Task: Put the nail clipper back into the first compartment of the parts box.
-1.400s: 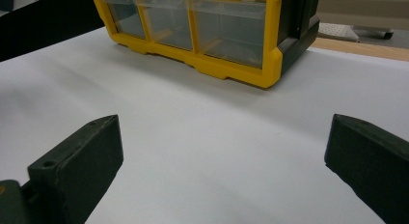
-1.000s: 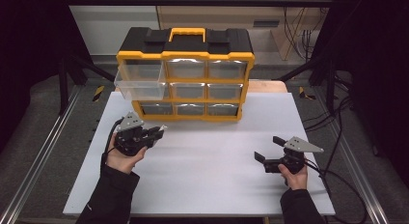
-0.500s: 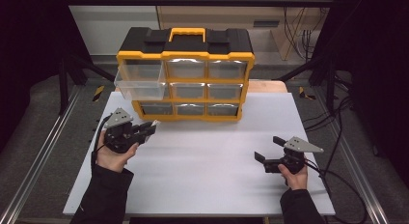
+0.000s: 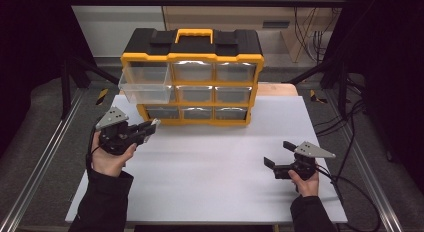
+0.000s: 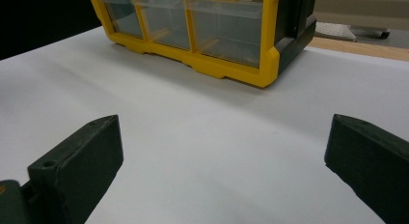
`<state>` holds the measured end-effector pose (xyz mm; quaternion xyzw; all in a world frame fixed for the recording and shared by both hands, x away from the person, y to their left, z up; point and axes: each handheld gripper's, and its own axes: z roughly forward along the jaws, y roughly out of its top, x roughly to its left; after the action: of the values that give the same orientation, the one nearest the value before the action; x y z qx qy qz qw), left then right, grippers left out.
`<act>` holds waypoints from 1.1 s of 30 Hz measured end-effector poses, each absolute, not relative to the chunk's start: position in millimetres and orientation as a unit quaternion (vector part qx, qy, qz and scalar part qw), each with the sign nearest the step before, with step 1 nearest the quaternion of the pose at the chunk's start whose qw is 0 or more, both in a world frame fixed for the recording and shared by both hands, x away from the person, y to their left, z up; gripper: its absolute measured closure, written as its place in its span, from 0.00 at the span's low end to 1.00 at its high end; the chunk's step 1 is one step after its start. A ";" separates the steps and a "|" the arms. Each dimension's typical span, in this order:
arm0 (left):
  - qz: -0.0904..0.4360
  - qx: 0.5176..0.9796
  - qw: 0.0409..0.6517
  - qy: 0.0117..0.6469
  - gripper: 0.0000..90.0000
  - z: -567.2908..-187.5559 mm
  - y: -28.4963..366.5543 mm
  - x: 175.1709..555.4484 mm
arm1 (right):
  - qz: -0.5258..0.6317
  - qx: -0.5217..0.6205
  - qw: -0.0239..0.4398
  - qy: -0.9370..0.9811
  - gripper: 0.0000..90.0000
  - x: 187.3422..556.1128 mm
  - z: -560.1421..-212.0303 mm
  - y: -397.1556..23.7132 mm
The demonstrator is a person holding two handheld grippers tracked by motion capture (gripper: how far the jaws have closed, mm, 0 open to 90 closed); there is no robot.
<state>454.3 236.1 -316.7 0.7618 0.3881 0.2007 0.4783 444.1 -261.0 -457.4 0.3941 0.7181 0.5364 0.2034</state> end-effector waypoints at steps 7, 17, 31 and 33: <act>0.205 0.758 0.486 0.384 0.85 -306.6 235.4 452.8 | 0.536 0.395 0.203 0.718 0.01 444.0 -457.5 -260.8; 0.215 0.751 0.494 0.382 0.85 -287.2 238.6 451.8 | 0.535 0.395 0.204 0.718 0.01 444.1 -457.6 -260.8; 0.227 0.743 0.504 0.376 0.85 -257.8 238.6 454.1 | 0.535 0.395 0.204 0.718 0.01 444.2 -457.8 -260.8; 0.229 0.743 0.507 0.374 0.85 -255.1 238.3 455.2 | 0.536 0.395 0.203 0.718 0.01 444.1 -457.6 -260.8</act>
<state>455.2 238.3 -255.1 0.7425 0.3738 0.2286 0.5066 444.1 -260.8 -457.6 0.3951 0.7181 0.5357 0.2032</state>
